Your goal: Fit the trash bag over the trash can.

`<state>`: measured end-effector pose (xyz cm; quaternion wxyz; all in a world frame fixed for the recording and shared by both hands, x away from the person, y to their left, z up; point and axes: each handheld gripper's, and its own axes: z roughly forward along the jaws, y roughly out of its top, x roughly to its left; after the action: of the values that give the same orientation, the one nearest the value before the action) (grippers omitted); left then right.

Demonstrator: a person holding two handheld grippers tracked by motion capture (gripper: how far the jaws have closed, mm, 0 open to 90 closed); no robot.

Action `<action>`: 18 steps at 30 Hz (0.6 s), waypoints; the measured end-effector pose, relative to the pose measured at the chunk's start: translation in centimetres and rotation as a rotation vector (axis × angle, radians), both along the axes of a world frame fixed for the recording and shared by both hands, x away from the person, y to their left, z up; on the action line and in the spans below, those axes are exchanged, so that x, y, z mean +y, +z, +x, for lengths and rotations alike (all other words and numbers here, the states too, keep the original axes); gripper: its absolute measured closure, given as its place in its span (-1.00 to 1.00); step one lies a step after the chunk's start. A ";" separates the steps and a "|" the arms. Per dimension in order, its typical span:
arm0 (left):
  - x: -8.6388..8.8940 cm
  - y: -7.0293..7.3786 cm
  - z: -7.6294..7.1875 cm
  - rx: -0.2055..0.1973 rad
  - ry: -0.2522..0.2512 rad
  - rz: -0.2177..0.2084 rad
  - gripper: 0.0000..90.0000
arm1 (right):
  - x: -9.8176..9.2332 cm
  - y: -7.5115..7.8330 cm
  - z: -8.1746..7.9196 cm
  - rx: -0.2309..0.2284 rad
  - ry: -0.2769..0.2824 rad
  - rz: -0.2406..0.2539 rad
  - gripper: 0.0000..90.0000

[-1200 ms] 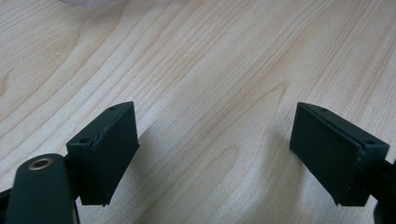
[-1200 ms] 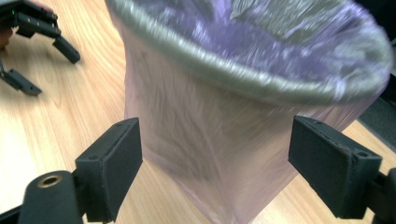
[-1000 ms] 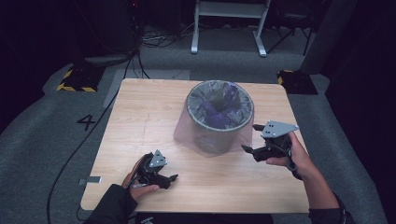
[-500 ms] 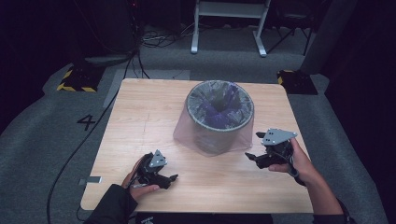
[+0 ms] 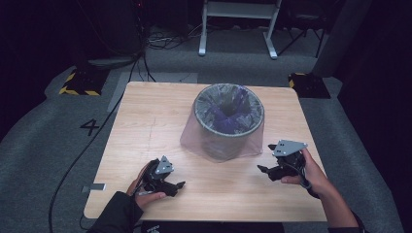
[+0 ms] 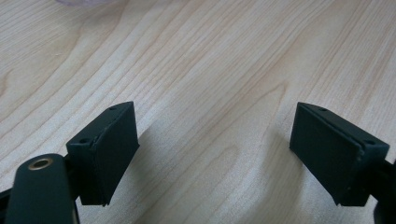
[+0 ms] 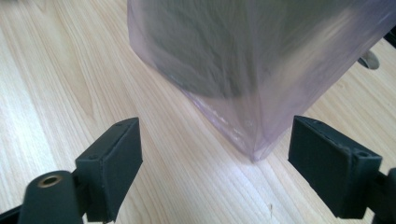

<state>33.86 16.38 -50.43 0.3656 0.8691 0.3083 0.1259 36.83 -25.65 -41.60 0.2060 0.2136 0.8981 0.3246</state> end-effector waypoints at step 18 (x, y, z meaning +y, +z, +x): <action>0.0 0.0 0.0 0.000 0.000 0.000 -0.67 | -0.7 -2.7 -0.2 0.032 -0.025 -0.067 -0.62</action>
<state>33.86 16.38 -50.42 0.3655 0.8691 0.3085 0.1260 36.68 -26.31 -44.32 0.2026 0.2228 0.9090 0.2882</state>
